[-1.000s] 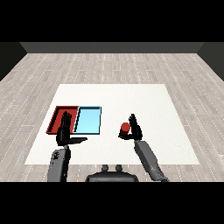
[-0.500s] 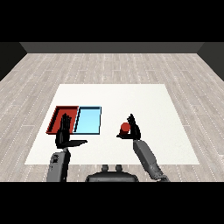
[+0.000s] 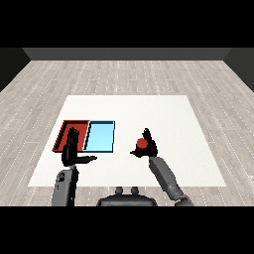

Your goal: Pick the red can and put it in the red box

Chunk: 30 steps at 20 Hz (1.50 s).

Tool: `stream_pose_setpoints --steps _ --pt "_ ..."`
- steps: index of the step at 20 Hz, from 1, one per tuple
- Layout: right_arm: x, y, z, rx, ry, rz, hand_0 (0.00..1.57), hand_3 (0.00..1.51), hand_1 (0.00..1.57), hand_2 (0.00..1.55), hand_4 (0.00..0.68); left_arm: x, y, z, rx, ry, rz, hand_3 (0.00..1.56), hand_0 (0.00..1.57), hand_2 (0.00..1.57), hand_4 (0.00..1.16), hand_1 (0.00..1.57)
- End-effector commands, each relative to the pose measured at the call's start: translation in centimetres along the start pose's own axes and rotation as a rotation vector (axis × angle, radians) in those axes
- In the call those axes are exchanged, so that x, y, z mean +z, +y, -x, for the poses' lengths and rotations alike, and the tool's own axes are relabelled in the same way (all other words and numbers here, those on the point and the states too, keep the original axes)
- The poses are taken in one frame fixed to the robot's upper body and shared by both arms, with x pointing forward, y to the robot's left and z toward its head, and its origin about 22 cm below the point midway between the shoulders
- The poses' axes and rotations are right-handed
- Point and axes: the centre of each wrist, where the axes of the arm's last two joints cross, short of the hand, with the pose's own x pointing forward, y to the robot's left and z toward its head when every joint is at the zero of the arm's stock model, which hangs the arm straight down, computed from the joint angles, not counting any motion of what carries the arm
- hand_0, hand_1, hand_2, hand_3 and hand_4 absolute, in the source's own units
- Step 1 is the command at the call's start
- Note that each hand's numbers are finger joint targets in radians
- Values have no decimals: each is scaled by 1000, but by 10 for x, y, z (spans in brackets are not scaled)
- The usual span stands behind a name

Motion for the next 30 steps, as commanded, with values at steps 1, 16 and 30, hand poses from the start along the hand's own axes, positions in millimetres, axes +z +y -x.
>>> stream_pose_setpoints --steps 1,16,30 --pt "-18 -4 -14 2 8 2 0 0 0 0 0 10 5 3 0 -4 13 0 0 0 0 0" --pt "-19 23 -14 153 16 74 1494 1437 1494 1464 667 -21 -2 -5 -20 -18 -1 0 0 0 0 0" --pt "-13 25 -53 177 -117 33 1434 1403 1434 1440 656 6 -27 12 -8 26 56 0 0 0 0 0"
